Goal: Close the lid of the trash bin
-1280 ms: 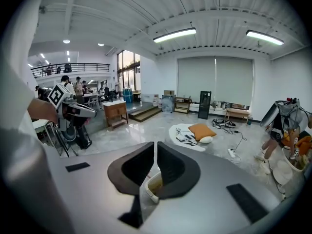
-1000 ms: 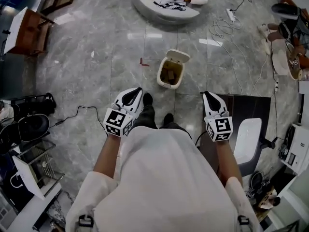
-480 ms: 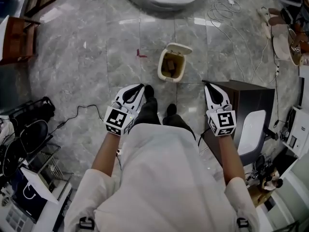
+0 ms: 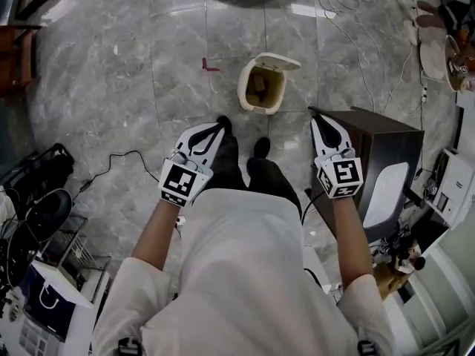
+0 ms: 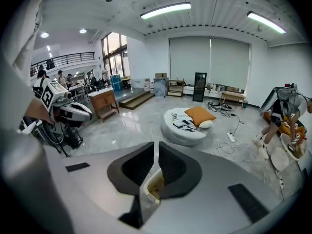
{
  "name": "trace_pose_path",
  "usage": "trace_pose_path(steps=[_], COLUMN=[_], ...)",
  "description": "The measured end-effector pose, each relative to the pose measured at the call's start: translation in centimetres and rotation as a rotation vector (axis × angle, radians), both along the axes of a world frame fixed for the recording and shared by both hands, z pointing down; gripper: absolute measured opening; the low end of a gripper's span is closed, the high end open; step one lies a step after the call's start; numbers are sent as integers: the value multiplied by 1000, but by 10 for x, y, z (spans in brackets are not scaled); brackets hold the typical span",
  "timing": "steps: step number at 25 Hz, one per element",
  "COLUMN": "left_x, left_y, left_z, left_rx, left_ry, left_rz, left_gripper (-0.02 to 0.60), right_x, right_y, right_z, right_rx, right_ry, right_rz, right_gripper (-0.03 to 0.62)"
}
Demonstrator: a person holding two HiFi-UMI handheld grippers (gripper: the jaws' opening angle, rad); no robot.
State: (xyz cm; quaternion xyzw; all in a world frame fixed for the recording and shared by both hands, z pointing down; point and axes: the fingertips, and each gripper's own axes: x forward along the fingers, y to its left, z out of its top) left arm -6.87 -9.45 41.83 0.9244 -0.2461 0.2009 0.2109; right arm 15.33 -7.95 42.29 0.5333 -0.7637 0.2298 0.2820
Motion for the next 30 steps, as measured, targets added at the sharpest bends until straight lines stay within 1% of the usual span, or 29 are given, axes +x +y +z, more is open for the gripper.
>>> trace_pose_path(steps=[8,15,21,25,30], left_x=[1,9,20,31,48], left_y=[-11,-12,-11,-8,-3], left_z=[24,47,66,80,95], left_rx=[-48,-72,-110,-119,-126], left_ry=[9,-3,-4,-3,-8], left_rz=[-45,-114,-206,-221,-232], left_gripper=[18,18,18,18,18], right_x=[-1,14,27,33,42], right_y=[-28,-44,-63,-75,-91], right_z=[37,79,123,149,176], right_rx=[-64,-126,-199,-212,-239], right_ry=[-8,-16,-40,-33,-29], right_rz=[-44,-102,-169,-197,-245], right_gripper=[37,40,94,124,143])
